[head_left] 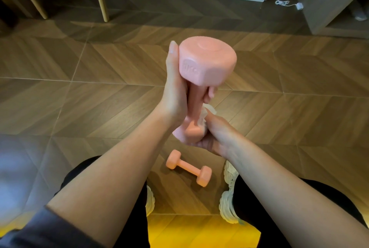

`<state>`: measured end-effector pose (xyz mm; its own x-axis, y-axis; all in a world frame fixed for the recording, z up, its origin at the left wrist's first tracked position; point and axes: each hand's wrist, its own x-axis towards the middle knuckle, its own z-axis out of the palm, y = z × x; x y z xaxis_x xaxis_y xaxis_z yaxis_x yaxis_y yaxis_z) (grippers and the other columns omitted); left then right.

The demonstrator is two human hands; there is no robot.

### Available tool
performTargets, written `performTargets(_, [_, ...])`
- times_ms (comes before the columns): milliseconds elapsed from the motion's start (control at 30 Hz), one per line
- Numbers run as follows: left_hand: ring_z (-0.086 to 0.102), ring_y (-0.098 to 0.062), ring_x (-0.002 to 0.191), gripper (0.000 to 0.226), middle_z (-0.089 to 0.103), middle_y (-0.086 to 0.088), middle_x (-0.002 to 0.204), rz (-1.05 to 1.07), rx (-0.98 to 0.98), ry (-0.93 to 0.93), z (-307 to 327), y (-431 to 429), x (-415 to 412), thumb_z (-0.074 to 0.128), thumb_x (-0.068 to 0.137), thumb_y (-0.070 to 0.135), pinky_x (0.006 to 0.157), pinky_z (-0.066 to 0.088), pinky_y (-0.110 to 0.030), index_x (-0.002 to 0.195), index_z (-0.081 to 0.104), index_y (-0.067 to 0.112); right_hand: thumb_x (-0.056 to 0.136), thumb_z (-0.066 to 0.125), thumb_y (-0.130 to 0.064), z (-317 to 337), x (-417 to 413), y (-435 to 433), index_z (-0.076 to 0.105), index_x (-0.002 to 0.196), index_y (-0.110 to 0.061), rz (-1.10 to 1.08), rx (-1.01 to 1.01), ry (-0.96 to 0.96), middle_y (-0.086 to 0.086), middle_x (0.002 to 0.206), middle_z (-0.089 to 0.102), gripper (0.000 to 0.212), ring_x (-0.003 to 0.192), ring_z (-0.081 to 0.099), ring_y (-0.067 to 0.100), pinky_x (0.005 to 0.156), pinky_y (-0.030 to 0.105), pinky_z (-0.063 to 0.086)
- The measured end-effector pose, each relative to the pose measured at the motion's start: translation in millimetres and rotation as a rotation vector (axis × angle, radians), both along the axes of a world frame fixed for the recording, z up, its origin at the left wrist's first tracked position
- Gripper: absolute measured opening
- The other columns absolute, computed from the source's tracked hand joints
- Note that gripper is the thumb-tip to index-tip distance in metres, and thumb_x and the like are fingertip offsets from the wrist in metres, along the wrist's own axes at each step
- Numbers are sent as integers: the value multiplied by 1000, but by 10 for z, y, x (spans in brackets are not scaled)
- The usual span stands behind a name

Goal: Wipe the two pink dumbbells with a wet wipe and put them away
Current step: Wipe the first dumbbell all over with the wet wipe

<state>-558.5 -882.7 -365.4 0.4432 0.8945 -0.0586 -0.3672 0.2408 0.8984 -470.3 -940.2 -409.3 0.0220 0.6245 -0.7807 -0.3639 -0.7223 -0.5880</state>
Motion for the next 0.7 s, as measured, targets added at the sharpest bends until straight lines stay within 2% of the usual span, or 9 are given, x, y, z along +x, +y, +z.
performTargets(67, [44, -26, 50, 96, 53, -13, 51, -61, -24, 19, -18, 14, -32, -5, 96, 64, 50, 38, -29, 77, 71, 10, 99, 57, -35, -18, 5, 9, 68, 90, -19, -29, 0, -38, 1, 75, 76, 21, 86, 72, 23, 85, 50, 59])
performTargets(167, [60, -20, 70, 92, 68, -8, 76, -81, -28, 55, -61, 70, -57, -1, 90, 72, 68, 48, -33, 105, 68, 13, 97, 60, -32, -32, 25, 15, 68, 88, -19, -86, -10, -75, -1, 69, 74, 18, 81, 70, 20, 84, 47, 59])
performTargets(267, [63, -13, 93, 101, 68, -3, 99, -15, 70, 198, -97, 67, -32, 31, 71, 94, 84, 49, -32, 123, 59, 13, 96, 60, -34, -31, 66, 15, 67, 85, -19, -132, 19, -97, -3, 64, 73, 20, 79, 69, 19, 85, 45, 58])
performTargets(333, [61, -9, 83, 93, 63, 0, 91, 38, 145, 335, -145, 27, 12, 54, 67, 83, 77, 50, -28, 117, 56, 5, 97, 57, -38, -18, 87, 19, 67, 87, -19, -133, 34, -102, -1, 70, 74, 24, 80, 70, 19, 84, 44, 59])
performTargets(400, [59, -9, 74, 75, 60, 0, 83, 91, 150, 382, -170, -6, 50, 59, 68, 67, 71, 48, -27, 106, 55, 2, 98, 55, -41, -7, 90, 14, 67, 90, -17, -100, 27, -123, 3, 81, 75, 28, 84, 72, 22, 82, 42, 59])
performTargets(500, [50, -17, 63, 65, 53, -5, 71, 140, 74, 297, -126, -12, 52, 59, 70, 66, 63, 44, -36, 88, 53, 3, 99, 54, -40, 9, 66, 12, 67, 93, -15, -58, 11, -89, 7, 82, 76, 29, 89, 73, 28, 77, 42, 60])
performTargets(567, [45, -13, 56, 64, 50, -4, 68, 92, 80, 215, -71, -23, 41, 58, 76, 67, 55, 38, -28, 85, 52, 3, 101, 51, -35, 37, 21, 19, 64, 91, -14, -25, -4, -52, 9, 80, 75, 26, 92, 72, 31, 82, 45, 58])
performTargets(633, [40, -11, 49, 71, 50, -2, 62, -51, 67, 141, -37, -57, 33, 40, 89, 72, 48, 28, -28, 86, 54, 2, 101, 51, -26, 35, -20, 16, 61, 88, -16, 8, -52, -36, 5, 74, 72, 19, 86, 70, 26, 80, 42, 58])
performTargets(700, [38, -13, 44, 80, 50, -2, 56, -207, 38, 124, -35, -77, 11, 18, 92, 69, 47, 27, -32, 87, 58, 0, 100, 53, -23, -15, -42, -6, 61, 86, -18, 74, -76, -46, -1, 65, 69, 17, 70, 66, 17, 60, 31, 57])
